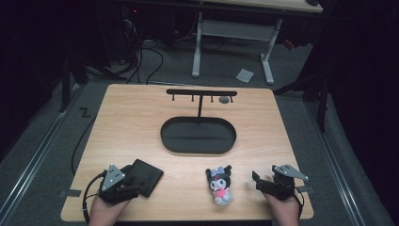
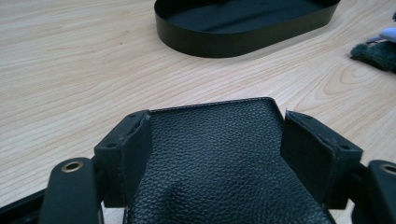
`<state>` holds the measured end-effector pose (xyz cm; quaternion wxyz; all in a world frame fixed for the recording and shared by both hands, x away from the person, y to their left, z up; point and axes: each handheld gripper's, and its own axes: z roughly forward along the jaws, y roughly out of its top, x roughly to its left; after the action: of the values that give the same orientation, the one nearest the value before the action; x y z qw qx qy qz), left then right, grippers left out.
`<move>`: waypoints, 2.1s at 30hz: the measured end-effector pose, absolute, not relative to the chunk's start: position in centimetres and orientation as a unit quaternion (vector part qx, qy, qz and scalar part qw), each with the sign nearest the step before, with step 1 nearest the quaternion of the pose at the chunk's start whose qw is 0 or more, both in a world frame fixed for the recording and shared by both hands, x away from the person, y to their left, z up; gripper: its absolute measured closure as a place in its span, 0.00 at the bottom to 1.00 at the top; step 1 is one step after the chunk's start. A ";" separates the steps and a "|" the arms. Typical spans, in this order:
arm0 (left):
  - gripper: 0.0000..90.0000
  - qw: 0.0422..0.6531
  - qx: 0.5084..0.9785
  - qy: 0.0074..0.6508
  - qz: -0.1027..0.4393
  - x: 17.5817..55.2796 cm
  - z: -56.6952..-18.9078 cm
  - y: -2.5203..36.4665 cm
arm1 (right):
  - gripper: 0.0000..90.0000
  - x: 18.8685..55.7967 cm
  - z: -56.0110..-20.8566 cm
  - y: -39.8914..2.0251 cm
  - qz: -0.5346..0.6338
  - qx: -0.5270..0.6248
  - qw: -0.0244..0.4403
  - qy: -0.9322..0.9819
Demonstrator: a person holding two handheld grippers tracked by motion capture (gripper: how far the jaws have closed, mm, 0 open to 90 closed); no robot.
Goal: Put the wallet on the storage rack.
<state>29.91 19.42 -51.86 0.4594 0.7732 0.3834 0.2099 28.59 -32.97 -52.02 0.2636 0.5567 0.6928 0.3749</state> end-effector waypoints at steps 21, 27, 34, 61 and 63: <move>0.30 0.441 0.809 0.338 0.195 29.2 -52.3 16.5 | 0.13 28.4 -52.1 -31.7 0.380 0.543 0.247 0.707; 0.30 0.425 0.822 0.323 0.198 29.0 -52.5 15.7 | 0.14 28.4 -52.2 -31.7 0.385 0.541 0.240 0.708; 0.30 0.415 0.831 0.313 0.197 28.9 -52.8 15.0 | 0.14 28.4 -52.5 -32.0 0.387 0.542 0.238 0.707; 0.53 0.372 0.846 0.302 0.236 28.9 -53.3 14.5 | 0.16 28.1 -52.2 -32.4 0.392 0.543 0.258 0.697; 0.55 0.368 0.846 0.301 0.240 28.9 -53.3 14.4 | 0.16 28.1 -52.2 -32.5 0.392 0.542 0.258 0.697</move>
<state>28.86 14.40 -53.29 0.3677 0.8464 0.3010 0.2403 28.09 -32.48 -52.22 0.2585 0.5418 0.6971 0.3921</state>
